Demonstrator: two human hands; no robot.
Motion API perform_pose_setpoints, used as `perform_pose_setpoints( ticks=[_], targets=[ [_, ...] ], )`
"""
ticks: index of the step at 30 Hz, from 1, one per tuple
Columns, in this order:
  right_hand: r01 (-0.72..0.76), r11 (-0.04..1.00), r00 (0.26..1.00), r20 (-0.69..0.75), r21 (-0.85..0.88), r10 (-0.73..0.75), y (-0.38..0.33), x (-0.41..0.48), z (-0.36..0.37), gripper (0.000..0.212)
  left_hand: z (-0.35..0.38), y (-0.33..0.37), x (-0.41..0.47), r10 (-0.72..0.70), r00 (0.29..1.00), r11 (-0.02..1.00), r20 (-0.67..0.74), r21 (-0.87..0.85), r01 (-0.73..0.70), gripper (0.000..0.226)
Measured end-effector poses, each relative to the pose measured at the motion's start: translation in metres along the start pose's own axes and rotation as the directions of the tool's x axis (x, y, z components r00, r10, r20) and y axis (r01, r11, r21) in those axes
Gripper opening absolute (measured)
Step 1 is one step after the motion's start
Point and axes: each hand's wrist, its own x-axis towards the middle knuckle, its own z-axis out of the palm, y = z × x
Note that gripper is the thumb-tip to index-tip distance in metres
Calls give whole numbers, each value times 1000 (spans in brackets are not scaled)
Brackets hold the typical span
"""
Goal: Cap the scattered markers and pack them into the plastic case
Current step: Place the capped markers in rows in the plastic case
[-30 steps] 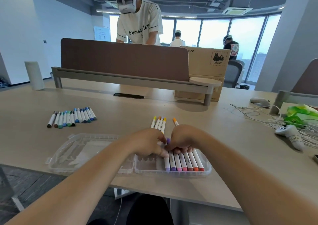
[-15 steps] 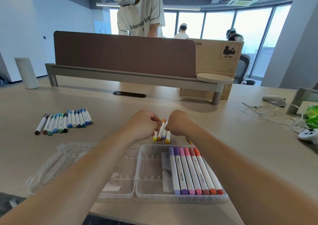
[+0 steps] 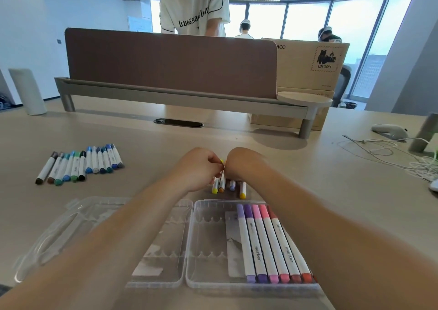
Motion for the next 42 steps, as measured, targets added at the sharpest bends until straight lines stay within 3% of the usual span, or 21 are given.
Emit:
perform_pose_setpoints(
  ticks=[6,10,14,18,22,26,31,38,42],
  targets=[
    [2,1000,998,70,21,-3,-1,-8,-10,13,-5,1,-10,-22,998,999,-54,-30,20,15],
    [52,995,977,200,85,-68,4,-41,-31,32,-15,4,-24,-39,996,999,-75,4,40,16],
    [62,983,930,348,171,-119,8,-82,-39,33,-16,10,-48,-29,1000,995,-12,96,30,17],
    [72,970,928,340,233,-151,8,-113,-37,32,-12,18,-74,21,998,979,54,200,-31,16],
    [3,960,898,421,280,-125,12,-140,-32,33,-7,21,-92,65,993,949,97,302,-92,20],
    [0,962,874,467,274,-133,13,-160,-29,35,-3,22,-103,55,982,944,179,312,-110,38],
    [43,982,926,362,186,-109,16,-170,-29,43,2,23,-109,8,964,956,266,281,-85,49],
    [58,980,935,333,193,-121,22,-161,-20,39,3,21,-109,19,931,952,364,278,-128,53],
    [50,976,938,326,211,-118,25,-154,-16,40,4,20,-107,3,939,951,344,288,-109,56]
  ],
)
